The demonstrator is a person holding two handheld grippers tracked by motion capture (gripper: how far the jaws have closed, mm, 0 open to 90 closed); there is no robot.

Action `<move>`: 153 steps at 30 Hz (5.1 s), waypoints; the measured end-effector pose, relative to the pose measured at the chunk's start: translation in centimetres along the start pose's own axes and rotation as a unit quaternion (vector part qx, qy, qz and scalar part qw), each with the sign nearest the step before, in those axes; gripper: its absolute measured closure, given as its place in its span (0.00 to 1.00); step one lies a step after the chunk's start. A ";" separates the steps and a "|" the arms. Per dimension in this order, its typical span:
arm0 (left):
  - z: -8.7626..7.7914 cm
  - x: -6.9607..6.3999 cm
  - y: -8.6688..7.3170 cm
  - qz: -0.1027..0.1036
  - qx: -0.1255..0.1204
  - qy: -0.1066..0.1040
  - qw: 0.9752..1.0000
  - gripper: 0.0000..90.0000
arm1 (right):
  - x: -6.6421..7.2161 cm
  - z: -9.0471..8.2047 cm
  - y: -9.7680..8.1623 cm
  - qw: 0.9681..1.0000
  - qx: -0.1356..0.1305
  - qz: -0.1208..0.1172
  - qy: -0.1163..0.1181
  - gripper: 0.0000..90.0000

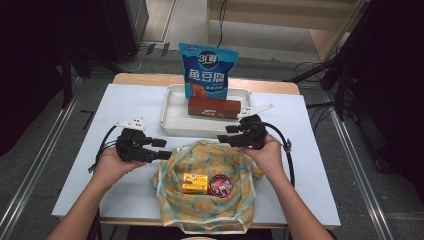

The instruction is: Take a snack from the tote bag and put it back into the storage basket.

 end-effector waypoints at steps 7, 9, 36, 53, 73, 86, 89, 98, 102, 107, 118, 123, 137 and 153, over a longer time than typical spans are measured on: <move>-0.2 -0.6 0.3 0.008 -0.003 -0.004 1.000 0.46 | 0.2 -0.5 -0.4 1.000 -0.002 -0.003 -0.002 0.52; -0.2 -1.0 0.4 0.014 -0.003 -0.006 1.000 0.46 | 0.3 -0.6 -0.5 1.000 -0.001 -0.007 -0.001 0.51; 0.7 -6.8 0.7 0.078 0.019 -0.050 0.996 0.46 | 0.4 -0.8 -1.6 1.000 0.004 0.004 -0.003 0.47; 2.1 -9.4 0.4 0.114 0.040 -0.078 0.990 0.46 | -0.5 -1.3 -1.7 1.000 0.001 0.014 -0.010 0.47; 5.0 -9.9 -1.7 0.133 0.080 -0.086 0.984 0.46 | -1.0 -1.2 -2.0 1.000 0.003 0.019 -0.014 0.47; 5.1 -9.1 -1.4 0.126 0.066 -0.093 0.985 0.54 | -1.1 -1.1 -2.2 1.000 0.006 0.022 -0.014 0.47; 5.1 -9.2 -1.4 0.129 0.065 -0.090 0.985 0.55 | -1.0 -1.1 -2.2 1.000 0.005 0.023 -0.013 0.47; 4.7 -8.8 -1.2 0.125 0.061 -0.076 0.987 0.56 | -0.8 -0.9 -2.2 1.000 0.005 0.020 -0.009 0.47; 4.5 -8.7 -1.0 0.123 0.058 -0.074 0.988 0.57 | -0.6 -0.8 -2.2 1.000 0.005 0.013 -0.005 0.48; 4.2 -8.7 -0.7 0.120 0.056 -0.071 0.989 0.57 | -0.5 -0.8 -2.2 1.000 0.007 0.012 -0.005 0.48; 3.2 -8.6 0.1 0.110 0.041 -0.067 0.991 0.57 | -0.3 -0.8 -2.2 1.000 0.004 -0.003 -0.001 0.46; 2.6 -8.5 0.4 0.104 0.033 -0.064 0.992 0.57 | -0.1 -0.9 -2.2 1.000 0.005 -0.003 0.000 0.45; 1.3 -8.1 1.5 0.089 0.017 -0.058 0.994 0.57 | 0.8 -0.8 -2.0 1.000 0.002 -0.013 0.005 0.45; -0.5 -7.2 2.5 0.080 -0.004 -0.027 0.996 0.57 | 1.5 -1.0 -2.6 1.000 0.007 -0.022 0.009 0.45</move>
Point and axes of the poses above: each handheld gripper's, and its own axes: z roughly forward along the jaws, y roughly out of its top, x roughly to its left, the point moved 10 cm from there along z, roughly forward along the jaws, and after that the axes turned 1 degree about x, right-handed, at the moved point
